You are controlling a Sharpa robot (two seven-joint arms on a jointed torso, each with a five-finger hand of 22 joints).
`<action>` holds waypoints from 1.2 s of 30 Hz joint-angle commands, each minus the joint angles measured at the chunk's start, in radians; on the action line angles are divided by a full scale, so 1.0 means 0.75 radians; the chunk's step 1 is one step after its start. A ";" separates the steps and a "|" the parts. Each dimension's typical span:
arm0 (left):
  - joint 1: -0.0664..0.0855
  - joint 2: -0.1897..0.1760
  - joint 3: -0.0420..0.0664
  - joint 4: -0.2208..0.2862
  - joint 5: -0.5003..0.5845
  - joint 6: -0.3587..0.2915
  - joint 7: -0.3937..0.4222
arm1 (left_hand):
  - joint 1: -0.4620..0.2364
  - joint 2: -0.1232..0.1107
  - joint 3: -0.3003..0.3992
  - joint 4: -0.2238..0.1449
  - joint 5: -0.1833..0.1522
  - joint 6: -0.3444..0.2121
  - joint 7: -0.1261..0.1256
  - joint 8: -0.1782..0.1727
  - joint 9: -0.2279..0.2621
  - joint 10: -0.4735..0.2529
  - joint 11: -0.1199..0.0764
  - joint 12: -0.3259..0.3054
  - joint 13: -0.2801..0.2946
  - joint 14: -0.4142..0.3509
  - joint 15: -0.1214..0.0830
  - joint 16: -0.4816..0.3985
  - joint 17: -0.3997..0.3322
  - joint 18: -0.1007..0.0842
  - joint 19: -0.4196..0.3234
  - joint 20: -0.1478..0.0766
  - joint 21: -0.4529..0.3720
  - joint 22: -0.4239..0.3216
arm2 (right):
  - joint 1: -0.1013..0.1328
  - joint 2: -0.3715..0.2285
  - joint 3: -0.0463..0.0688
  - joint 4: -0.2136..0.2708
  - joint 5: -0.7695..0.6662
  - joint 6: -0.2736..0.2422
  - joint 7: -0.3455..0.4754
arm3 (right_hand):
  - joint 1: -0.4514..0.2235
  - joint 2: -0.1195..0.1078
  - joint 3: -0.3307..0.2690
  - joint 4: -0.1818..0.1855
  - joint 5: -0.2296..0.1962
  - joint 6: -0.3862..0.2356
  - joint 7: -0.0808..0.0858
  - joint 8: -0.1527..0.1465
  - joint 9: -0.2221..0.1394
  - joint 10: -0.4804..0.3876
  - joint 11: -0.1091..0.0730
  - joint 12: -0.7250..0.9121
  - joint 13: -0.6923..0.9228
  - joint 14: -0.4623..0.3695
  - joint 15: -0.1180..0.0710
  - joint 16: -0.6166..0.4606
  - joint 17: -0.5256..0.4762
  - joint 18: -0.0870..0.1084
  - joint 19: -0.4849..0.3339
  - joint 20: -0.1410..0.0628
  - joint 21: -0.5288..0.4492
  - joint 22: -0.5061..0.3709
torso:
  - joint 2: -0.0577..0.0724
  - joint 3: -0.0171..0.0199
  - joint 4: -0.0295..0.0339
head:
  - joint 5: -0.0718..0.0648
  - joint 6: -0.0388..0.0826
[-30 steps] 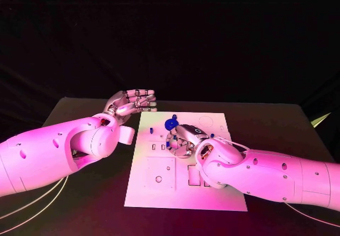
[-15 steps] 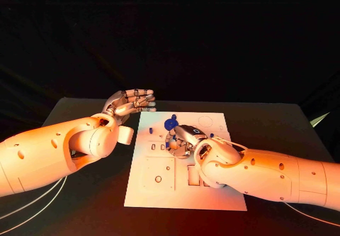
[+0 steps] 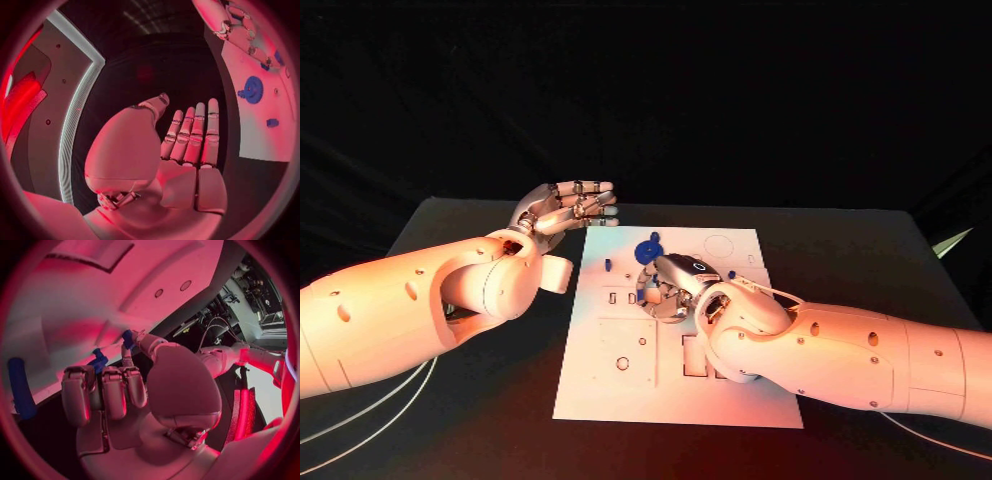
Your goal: Assemble the parts on the task board
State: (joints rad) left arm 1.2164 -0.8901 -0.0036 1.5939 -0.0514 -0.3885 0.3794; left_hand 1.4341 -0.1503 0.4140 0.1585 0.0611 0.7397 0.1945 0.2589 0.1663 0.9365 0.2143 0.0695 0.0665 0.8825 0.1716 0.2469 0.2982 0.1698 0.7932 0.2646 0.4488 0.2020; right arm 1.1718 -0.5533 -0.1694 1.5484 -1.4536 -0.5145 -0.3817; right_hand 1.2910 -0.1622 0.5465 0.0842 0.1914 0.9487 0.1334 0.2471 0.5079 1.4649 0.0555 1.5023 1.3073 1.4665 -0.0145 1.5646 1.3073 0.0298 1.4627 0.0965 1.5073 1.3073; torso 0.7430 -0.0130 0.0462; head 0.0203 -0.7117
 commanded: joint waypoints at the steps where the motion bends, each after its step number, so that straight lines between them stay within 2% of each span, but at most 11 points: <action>1: 0.001 0.001 0.001 0.003 0.003 0.023 0.007 | -0.001 0.004 0.003 -0.008 -0.007 -0.005 0.101 -0.004 -0.001 -0.004 0.002 -0.002 0.002 -0.008 -0.003 -0.006 0.001 0.009 -0.007 -0.002 0.005 0.002 | -0.003 0.001 -0.002 -0.002 -0.018 0.028 -0.005 | -0.011 -0.008 -0.003 -0.008 -0.003 -0.007 0.007 -0.003 -0.005 0.053 0.002 -0.008 0.259 0.139 0.004 0.008 0.351 -0.015 0.086 -0.003 -0.008 0.283 | 0.001 0.0003 -0.0002 | 0.000 0.000; 17: 0.001 0.001 0.001 0.001 0.003 0.023 0.006 | -0.001 0.004 0.003 -0.008 -0.007 -0.005 0.101 -0.004 -0.001 -0.004 0.002 -0.002 0.002 -0.008 -0.003 -0.006 0.001 0.009 -0.007 -0.002 0.005 0.002 | -0.003 0.004 -0.002 -0.005 -0.015 0.017 0.006 | -0.037 -0.042 0.003 -0.016 -0.014 -0.079 0.038 -0.053 -0.029 0.013 0.029 -0.051 0.221 0.139 0.026 0.008 0.351 -0.010 0.076 0.014 -0.027 0.272 | 0.000 0.0003 -0.0003 | 0.002 0.000; 23: 0.001 0.000 0.001 0.000 0.003 0.024 0.005 | -0.001 0.004 0.003 -0.008 -0.007 -0.005 0.101 -0.004 -0.001 -0.004 0.002 -0.002 0.002 -0.008 -0.003 -0.006 0.001 0.009 -0.007 -0.002 0.005 0.002 | -0.003 0.004 -0.002 -0.005 -0.010 0.019 0.010 | -0.055 -0.065 -0.007 -0.015 -0.015 -0.128 0.057 -0.094 -0.047 -0.008 0.046 -0.074 0.201 0.139 0.041 0.008 0.351 -0.009 0.073 0.027 -0.033 0.269 | 0.000 0.0006 0.0000 | 0.001 0.001; 27: 0.001 0.001 0.001 -0.001 0.003 0.024 0.005 | -0.003 0.004 0.004 -0.010 -0.007 -0.005 0.101 -0.004 -0.002 -0.004 0.002 -0.002 0.002 -0.009 -0.002 -0.006 0.003 0.009 -0.009 -0.001 0.007 0.003 | -0.003 0.003 -0.002 -0.004 -0.006 0.018 0.015 | -0.069 -0.082 -0.028 -0.010 -0.015 -0.142 0.061 -0.109 -0.052 -0.016 0.051 -0.083 0.193 0.139 0.046 0.008 0.351 -0.008 0.072 0.033 -0.035 0.268 | 0.000 0.0003 0.0000 | 0.001 0.001; 28: 0.001 0.001 0.001 -0.001 0.003 0.024 0.005 | -0.004 0.004 0.004 -0.010 -0.007 -0.005 0.101 -0.005 -0.002 -0.005 0.002 -0.002 0.002 -0.009 -0.002 -0.007 0.004 0.009 -0.011 -0.001 0.008 0.004 | -0.003 0.003 -0.002 -0.003 -0.006 0.017 0.016 | -0.078 -0.092 -0.045 -0.005 -0.024 -0.149 0.062 -0.117 -0.055 -0.021 0.052 -0.088 0.188 0.139 0.048 0.008 0.351 -0.009 0.073 0.036 -0.035 0.269 | 0.000 0.0002 0.0002 | 0.001 0.001; 32: 0.001 0.001 0.001 -0.003 0.003 0.025 0.004 | -0.004 0.004 0.004 -0.010 -0.007 -0.005 0.101 -0.005 -0.002 -0.005 0.002 -0.002 0.002 -0.009 -0.002 -0.007 0.004 0.009 -0.011 -0.001 0.008 0.004 | -0.003 -0.002 -0.003 0.004 -0.004 0.001 0.022 | -0.083 -0.101 -0.091 0.006 -0.045 -0.165 0.066 -0.134 -0.060 -0.026 0.056 -0.093 0.183 0.139 0.051 0.008 0.351 -0.008 0.072 0.040 -0.038 0.267 | 0.000 0.0003 0.0002 | 0.001 0.001; 36: 0.001 0.001 0.001 -0.007 -0.003 0.024 -0.006 | -0.004 0.004 0.004 -0.011 -0.007 -0.005 0.101 -0.005 -0.002 -0.005 0.002 -0.002 0.002 -0.009 -0.002 -0.006 0.005 0.009 -0.011 -0.001 0.009 0.004 | -0.003 -0.020 -0.002 0.025 -0.005 -0.038 0.030 | -0.052 -0.079 -0.208 0.034 -0.060 -0.178 0.071 -0.159 -0.069 -0.030 0.062 -0.096 0.179 0.139 0.057 0.008 0.351 -0.008 0.072 0.045 -0.040 0.267 | -0.002 0.0011 0.0004 | 0.002 0.002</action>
State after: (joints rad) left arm 1.2163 -0.8904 -0.0036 1.5888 -0.0515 -0.3870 0.3766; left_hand 1.4340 -0.1503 0.4183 0.1542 0.0611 0.7397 0.1945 0.2589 0.1664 0.9365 0.2143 0.0695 0.0665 0.8826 0.1715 0.2470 0.3005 0.1699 0.7932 0.2646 0.4516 0.2040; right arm 1.1704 -0.5635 -0.1712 1.5603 -1.4524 -0.5187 -0.3770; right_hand 1.2405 -0.2233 0.4046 0.1062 0.1506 0.8204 0.1868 0.1312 0.4572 1.4462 0.0978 1.4367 1.3079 1.4664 0.0216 1.5646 1.3073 0.0299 1.4661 0.1219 1.4831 1.3079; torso 0.7429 -0.0127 0.0462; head 0.0208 -0.7105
